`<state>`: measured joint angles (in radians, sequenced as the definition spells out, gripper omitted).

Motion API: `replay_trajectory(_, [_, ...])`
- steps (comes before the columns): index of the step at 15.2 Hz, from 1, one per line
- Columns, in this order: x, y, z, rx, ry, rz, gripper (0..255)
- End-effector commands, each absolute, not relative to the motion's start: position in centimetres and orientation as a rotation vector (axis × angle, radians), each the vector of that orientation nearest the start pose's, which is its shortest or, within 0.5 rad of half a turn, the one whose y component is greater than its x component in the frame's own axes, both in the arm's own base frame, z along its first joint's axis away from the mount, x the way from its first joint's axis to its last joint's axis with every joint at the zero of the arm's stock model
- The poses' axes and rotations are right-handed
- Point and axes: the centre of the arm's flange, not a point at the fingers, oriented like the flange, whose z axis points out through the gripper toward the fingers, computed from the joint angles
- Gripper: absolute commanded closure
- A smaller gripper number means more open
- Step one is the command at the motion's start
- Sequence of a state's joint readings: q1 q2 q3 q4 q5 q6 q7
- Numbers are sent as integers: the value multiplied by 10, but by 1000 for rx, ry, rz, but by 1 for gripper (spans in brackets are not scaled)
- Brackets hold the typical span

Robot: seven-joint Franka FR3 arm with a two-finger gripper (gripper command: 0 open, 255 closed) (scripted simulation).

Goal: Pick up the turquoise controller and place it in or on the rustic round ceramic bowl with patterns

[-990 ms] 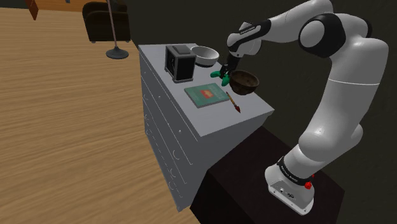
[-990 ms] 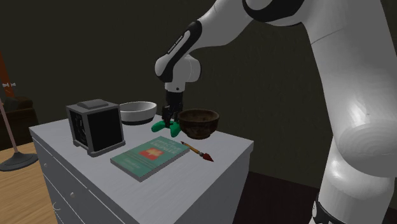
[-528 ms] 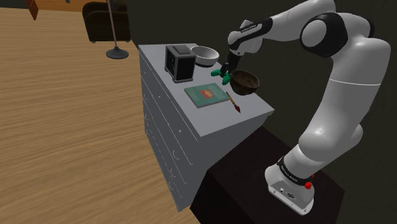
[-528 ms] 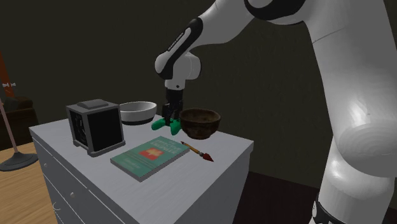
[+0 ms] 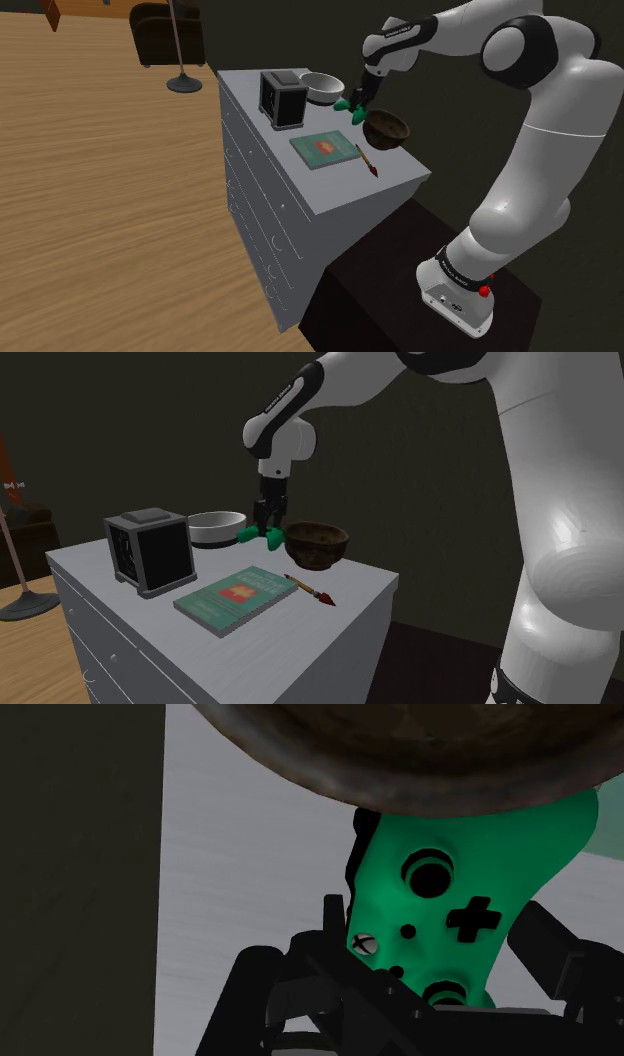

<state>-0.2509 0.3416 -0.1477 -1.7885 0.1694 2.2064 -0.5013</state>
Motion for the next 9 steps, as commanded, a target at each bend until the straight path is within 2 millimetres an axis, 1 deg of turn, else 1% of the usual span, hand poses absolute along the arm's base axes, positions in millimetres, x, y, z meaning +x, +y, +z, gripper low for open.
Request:
replay_trajectory(1, [602, -240, 383, -3090, -27, -175, 255])
replay_trajectory(9, [602, -240, 425, -3090, -27, -175, 255])
